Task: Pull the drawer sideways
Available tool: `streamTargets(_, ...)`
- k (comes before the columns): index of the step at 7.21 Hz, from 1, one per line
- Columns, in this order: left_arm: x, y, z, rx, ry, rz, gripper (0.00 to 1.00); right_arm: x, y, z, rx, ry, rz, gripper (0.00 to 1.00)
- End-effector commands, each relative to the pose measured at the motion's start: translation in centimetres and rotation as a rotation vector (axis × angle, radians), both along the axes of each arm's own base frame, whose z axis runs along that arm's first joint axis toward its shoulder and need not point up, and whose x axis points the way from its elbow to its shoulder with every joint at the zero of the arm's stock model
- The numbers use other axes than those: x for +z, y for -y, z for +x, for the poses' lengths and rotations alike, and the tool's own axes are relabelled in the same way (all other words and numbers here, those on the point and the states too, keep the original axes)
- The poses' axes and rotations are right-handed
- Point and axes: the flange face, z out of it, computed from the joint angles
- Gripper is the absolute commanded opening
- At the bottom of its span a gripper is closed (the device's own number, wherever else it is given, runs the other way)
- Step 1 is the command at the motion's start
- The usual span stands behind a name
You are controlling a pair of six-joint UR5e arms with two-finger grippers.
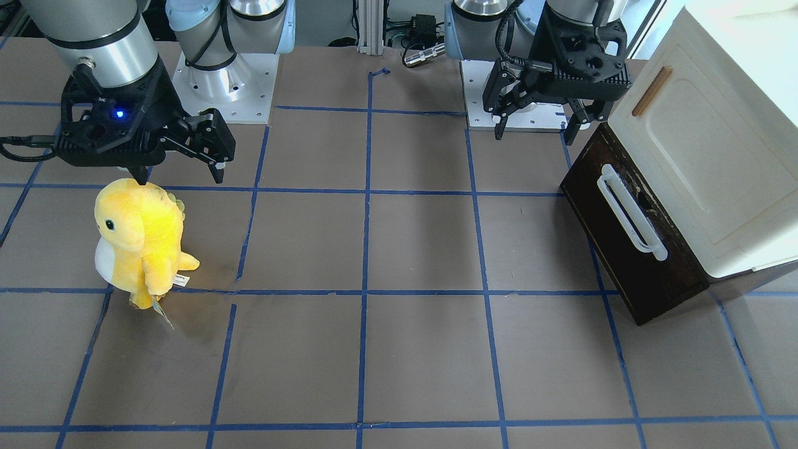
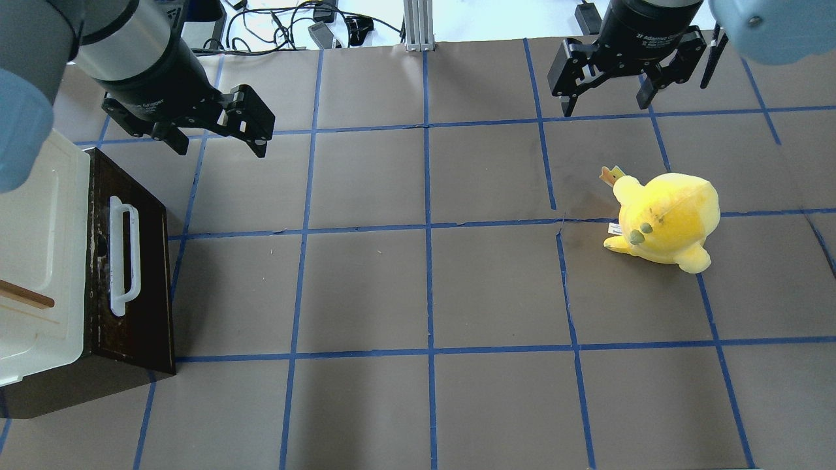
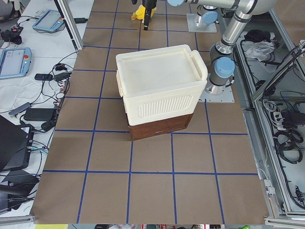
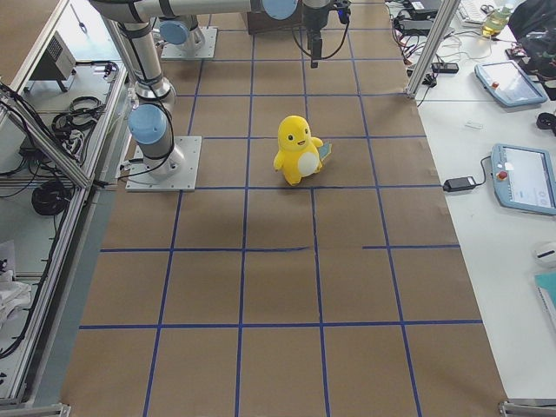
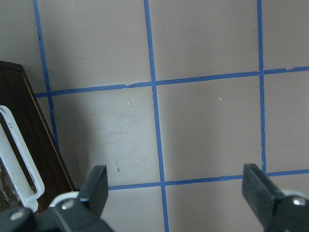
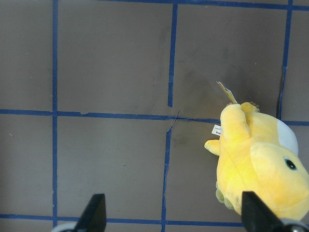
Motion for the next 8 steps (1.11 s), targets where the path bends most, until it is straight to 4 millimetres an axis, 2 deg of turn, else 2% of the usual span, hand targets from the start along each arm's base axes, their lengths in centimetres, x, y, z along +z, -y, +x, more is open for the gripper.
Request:
streamTargets(1, -0.01, -0.02, -0.01, 0.001, -0.001, 0.000, 1.00, 0.00, 0.00, 0.00, 0.000, 0.000, 0.000, 1.00)
streamTargets(6, 0.02, 0.30, 0.06, 0.004, -0.007, -0.001, 1.00, 0.00, 0.00, 0.00, 0.000, 0.000, 0.000, 1.00)
streamTargets(8, -0.50, 0.74, 0.84, 0.105, 0.077, 0.001, 1.00, 0.00, 0.00, 0.00, 0.000, 0.000, 0.000, 1.00)
